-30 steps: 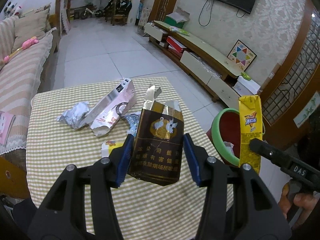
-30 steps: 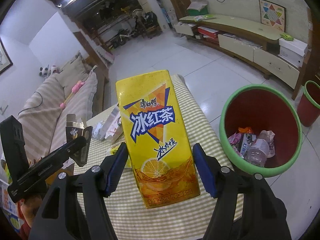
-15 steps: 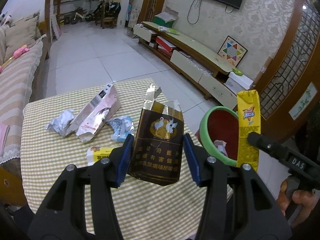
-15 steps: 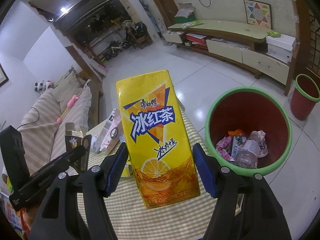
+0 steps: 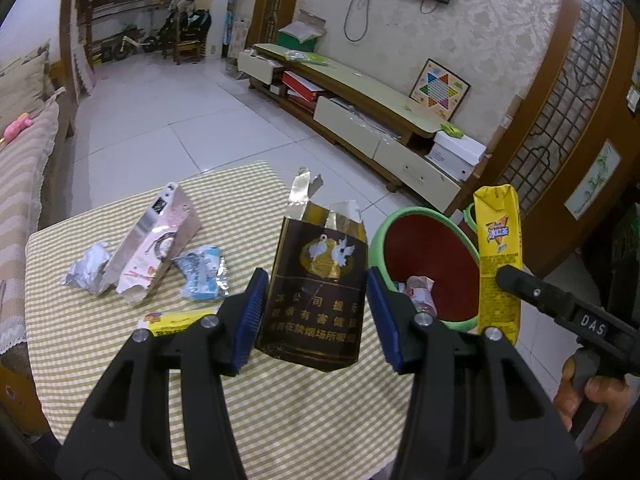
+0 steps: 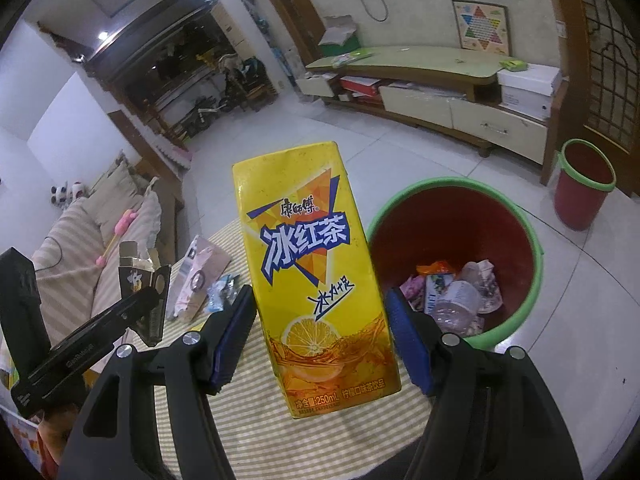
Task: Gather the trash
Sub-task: 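Lift and carry the cigarette box and tea carton toward the bucket with both grippers, then drop the tea carton from the right gripper, then the cigarette box from the left, into the bucket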
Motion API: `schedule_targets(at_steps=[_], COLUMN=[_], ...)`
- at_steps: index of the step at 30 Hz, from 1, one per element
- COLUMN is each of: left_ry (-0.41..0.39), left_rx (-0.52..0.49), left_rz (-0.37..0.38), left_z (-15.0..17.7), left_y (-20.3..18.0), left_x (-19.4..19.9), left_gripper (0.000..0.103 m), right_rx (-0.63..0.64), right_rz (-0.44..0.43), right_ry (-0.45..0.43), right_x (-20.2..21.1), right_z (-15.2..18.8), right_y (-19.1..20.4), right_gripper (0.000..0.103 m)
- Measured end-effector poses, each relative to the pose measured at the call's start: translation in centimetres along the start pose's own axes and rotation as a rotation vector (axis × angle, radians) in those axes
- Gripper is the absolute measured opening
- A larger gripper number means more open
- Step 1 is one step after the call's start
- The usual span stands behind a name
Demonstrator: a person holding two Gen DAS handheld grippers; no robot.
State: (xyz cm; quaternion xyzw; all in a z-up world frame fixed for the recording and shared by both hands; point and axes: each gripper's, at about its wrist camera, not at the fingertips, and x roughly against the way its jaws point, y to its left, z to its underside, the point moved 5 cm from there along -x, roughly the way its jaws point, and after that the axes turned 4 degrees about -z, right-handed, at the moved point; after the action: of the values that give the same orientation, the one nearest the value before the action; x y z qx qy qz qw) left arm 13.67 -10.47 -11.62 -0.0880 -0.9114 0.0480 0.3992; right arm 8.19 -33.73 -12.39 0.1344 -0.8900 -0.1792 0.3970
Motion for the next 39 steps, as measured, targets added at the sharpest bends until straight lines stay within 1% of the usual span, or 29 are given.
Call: schedule_targets(at_steps=[8,15,18,24,27,30,32,34,39], left_ry=[0.013,0.037,0.063,0.113,0.139,0.168,0.184,0.189,0.202], left_rx=[-0.040,-0.069,-0.074,-0.089,-0.104,-0.104,-0.101,-0.103,-0.144], left_rz=[0.033,0.086,0.115,0.140,0.147,0.167,0.176,0.181,0.193], left_z=[-0.7,-1.0,-1.1,-0.8,-0.5,-0.4,-0.5,-0.5,-0.5], left_y=[-3.3,-6.5,-7.9,-10.5,-11.4,-12.4,-12.8,-13.0,-14.6], left_x=[-1.4,-3.3,-4.7,-7.4,-8.6,-10.0,-10.8,-11.1,-12.4], left_gripper=[0.048,0.048,0.048,0.048,0.048,0.048,0.048,0.048,0.048], right_rx=[-0.035,-0.065,-0.087,-0.135,-0.136,-0.132,-0.139,-0.140,-0.177], right_rz=[0.038,0.081,0.093,0.105,0.111,0.124,0.124,0.128,0.144], right_ry=[-0.027,-0.054,-0.066,-0.066,-0.059,-0.036,-0.038,-0.050,-0.064], right_x=[1.2,2.4,2.8,2.8,2.3,1.4,1.4,1.7,2.9], right_z=[-0.6,-1.1,-1.3,-1.5,-1.7,-1.8,-2.0,-2.2,-1.7], right_y=[-2.9,-5.8,-7.2,-10.0,-10.8,-11.7,-12.1,-12.3,-13.5], right_gripper=[0.064,0.064,0.064,0.062,0.059,0.059,0.059,0.059,0.060])
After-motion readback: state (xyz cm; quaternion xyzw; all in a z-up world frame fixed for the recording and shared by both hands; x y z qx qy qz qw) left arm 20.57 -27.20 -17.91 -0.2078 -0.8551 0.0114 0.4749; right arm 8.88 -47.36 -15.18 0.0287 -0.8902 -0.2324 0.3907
